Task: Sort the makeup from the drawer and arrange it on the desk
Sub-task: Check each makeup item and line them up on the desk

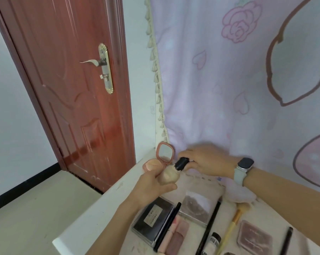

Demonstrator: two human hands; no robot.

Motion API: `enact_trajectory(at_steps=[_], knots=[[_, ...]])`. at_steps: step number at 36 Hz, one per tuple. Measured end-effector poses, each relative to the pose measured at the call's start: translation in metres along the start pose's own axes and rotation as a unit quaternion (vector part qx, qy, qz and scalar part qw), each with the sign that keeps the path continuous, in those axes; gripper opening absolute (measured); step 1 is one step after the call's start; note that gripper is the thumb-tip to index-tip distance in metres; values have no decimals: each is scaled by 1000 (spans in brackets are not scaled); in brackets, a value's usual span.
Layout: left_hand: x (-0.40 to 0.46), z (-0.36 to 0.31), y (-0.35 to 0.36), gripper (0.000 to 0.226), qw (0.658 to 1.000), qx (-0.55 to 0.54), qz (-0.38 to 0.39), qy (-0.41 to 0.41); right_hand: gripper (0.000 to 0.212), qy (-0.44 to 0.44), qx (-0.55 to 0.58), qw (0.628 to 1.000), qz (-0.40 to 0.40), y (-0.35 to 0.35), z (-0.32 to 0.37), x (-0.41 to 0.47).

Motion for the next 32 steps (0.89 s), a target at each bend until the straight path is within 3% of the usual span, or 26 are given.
enact_trajectory(at_steps=[3, 5, 7, 11, 13, 16, 20, 22, 25, 28, 30, 32], knots=[[-6, -28, -8, 47, 997, 13, -45, 63, 5, 35, 204, 978, 14, -22, 4, -9], [-14, -49, -13, 33, 991, 14, -77, 108, 3, 68, 308, 949, -4, -38, 5, -17], [-25, -66, -14, 20, 985, 26, -103, 139, 14, 110, 369, 922, -35, -51, 5, -25], [-46, -95, -11, 25, 967, 77, -149, 191, 43, 234, 247, 933, -117, -74, 2, -41], [-54, -103, -9, 21, 969, 69, -143, 189, 42, 257, 228, 927, -149, -85, 7, -50], [-63, -101, -3, 17, 986, -5, -87, 144, 32, 213, 228, 931, -189, -105, 22, -61], [-80, -99, -3, 11, 987, -91, -57, 117, 11, 86, 240, 957, -139, -122, 55, -69], [-89, -100, -8, 13, 986, -84, -79, 123, 26, 52, 279, 954, -93, -122, 63, -73], [-99, -102, -11, 18, 987, -54, -91, 125, 23, 107, 307, 945, -41, -119, 63, -80], [-107, -109, -5, 24, 987, -24, -83, 132, 57, 163, 190, 967, -37, -122, 61, -81], [-111, -112, -3, 24, 988, -21, -82, 132, 45, 143, 150, 977, -54, -125, 67, -81], [-113, -112, -6, 20, 987, -29, -90, 128, 21, 114, 195, 973, -52, -125, 70, -84]])
Point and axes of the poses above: each hand's wrist, its own x-axis towards the middle knuckle, its own y-axis out of the palm, z = x × y, the point moved 10 cm from there along x, towards the middle knuckle, and after that the axes turned 15 degrees about -x, right-handed, at the moved point
